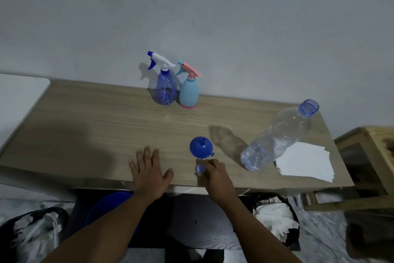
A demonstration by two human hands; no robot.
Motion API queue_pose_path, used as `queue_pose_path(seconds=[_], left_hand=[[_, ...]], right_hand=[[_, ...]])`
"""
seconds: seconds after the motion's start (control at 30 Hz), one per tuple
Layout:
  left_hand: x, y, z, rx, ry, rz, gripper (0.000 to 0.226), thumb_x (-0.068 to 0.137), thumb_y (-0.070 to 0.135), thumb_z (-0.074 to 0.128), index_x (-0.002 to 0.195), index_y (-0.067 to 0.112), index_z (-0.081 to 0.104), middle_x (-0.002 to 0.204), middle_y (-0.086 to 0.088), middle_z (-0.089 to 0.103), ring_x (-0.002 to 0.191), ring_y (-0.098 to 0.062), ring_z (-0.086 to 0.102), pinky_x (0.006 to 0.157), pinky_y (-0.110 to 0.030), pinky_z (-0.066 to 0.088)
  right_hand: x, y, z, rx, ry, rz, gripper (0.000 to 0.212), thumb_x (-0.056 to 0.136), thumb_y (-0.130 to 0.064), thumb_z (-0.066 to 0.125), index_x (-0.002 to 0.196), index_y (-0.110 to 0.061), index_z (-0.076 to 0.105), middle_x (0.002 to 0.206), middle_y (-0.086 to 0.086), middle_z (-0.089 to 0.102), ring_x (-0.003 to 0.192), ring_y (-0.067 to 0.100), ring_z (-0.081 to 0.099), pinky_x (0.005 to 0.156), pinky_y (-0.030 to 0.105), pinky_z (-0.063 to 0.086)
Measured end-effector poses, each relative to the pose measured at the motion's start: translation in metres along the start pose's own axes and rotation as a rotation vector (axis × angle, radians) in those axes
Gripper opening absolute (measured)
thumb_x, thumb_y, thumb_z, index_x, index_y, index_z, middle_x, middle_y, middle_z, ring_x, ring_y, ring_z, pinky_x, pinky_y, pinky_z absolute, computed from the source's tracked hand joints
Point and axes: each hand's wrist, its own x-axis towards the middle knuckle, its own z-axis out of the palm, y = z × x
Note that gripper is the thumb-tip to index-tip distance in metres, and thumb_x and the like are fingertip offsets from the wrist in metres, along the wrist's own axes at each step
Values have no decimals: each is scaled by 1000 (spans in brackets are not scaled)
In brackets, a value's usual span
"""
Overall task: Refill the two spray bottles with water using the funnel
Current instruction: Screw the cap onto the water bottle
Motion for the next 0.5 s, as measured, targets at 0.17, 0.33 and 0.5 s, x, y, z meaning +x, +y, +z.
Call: queue_pose_path(seconds=[0.17, 0.33, 0.5], left_hand=[[-25, 28, 12, 34, -19, 45, 91, 81, 67, 13, 157, 18, 10, 165, -17, -2, 150, -40, -10, 118, -63, -7], [-34, 62, 24, 46, -45, 50, 85, 83, 60, 25, 151, 10, 34, 159, -22, 25, 147, -46, 13, 116, -66, 7], [-46, 95, 31, 27, -2, 101, 69, 80, 52, 54, 137, 12, 52, 145, -17, 45, 136, -42, 32, 110, -63, 22]], right_hand=[[-2, 0, 1, 66, 36, 50, 20, 96, -24, 52, 115, -21, 60, 111, -2, 53, 102, 16, 49, 81, 34, 49], [-45, 37, -14, 274, 187, 114, 23, 98, -24, 57, 121, -23, 60, 107, -6, 51, 92, 6, 54, 79, 17, 42], [-91, 95, -46, 249, 398, 228, 27, 98, -24, 60, 123, -15, 61, 105, -5, 53, 93, 11, 57, 79, 21, 44]])
